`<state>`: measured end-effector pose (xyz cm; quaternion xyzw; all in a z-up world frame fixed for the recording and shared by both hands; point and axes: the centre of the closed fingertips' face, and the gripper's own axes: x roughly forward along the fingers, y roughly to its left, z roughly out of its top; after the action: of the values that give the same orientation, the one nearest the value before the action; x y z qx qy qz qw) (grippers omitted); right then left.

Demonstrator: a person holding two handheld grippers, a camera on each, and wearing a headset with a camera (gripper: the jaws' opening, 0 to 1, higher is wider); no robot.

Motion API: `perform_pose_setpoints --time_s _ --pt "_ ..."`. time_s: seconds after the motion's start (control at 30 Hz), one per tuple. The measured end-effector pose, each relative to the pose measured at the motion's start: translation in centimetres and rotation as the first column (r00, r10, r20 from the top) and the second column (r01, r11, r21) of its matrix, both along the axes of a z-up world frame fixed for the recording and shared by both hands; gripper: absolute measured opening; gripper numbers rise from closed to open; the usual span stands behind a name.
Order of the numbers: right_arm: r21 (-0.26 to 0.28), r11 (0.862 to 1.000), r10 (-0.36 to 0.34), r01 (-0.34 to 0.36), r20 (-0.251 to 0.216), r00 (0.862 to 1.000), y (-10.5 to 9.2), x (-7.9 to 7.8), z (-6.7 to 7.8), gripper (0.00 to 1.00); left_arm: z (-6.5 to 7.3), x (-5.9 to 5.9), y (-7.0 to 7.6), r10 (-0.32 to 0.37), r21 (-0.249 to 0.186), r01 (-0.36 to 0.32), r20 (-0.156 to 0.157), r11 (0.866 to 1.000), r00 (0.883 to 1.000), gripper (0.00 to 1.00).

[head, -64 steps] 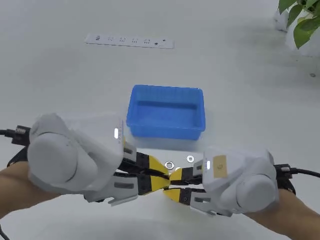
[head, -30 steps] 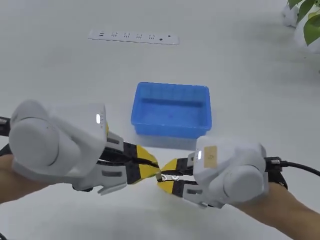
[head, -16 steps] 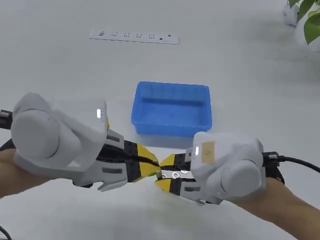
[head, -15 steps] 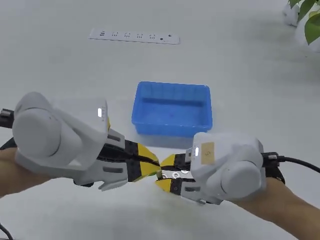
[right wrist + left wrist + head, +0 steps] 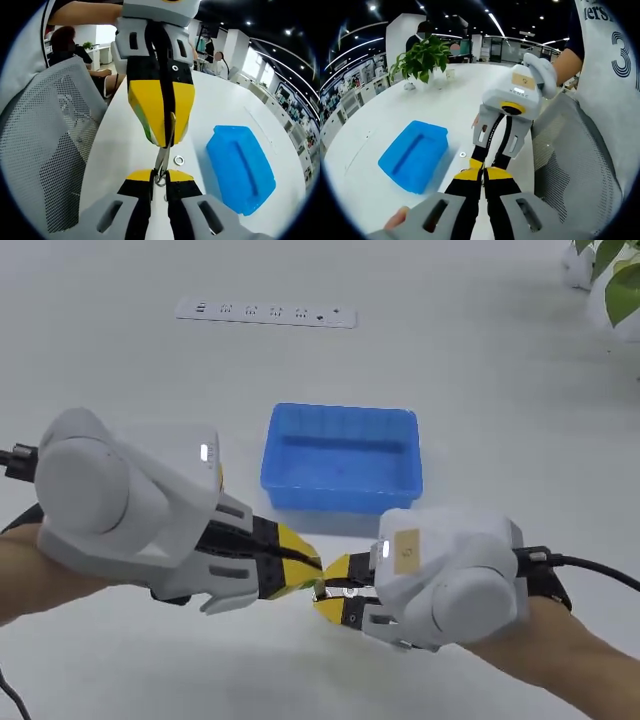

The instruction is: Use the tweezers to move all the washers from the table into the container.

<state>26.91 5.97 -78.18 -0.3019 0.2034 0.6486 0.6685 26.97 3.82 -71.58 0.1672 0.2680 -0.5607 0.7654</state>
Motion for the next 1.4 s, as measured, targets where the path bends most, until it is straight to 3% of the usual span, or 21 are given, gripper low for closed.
perform_pose_setpoints --time_s 0.3,0.8,1.07,1.4 --pt "0.038 0.999 -0.016 0.019 -0.076 0.997 0.09 0.05 0.12 0.10 -0.09 -0.19 0.40 0.005 -0.004 -0.005 -0.005 1.000 1.000 0.06" --pt "0.046 0.999 0.019 -0.014 -0.110 0.994 0.27 0.08 0.00 0.11 -0.20 0.01 0.43 -0.013 0.015 0.013 -0.006 1.000 1.000 0.06" --pt "0.037 0.998 0.047 -0.043 -0.097 0.994 0.67 -0.10 -0.37 0.10 -0.30 0.03 0.63 -0.013 0.028 0.013 -0.004 1.000 1.000 0.06" --pt "0.035 0.999 0.022 -0.019 -0.086 0.996 0.31 -0.25 -0.01 0.10 -0.10 -0.22 0.40 0.000 0.017 0.000 -0.011 1.000 1.000 0.06"
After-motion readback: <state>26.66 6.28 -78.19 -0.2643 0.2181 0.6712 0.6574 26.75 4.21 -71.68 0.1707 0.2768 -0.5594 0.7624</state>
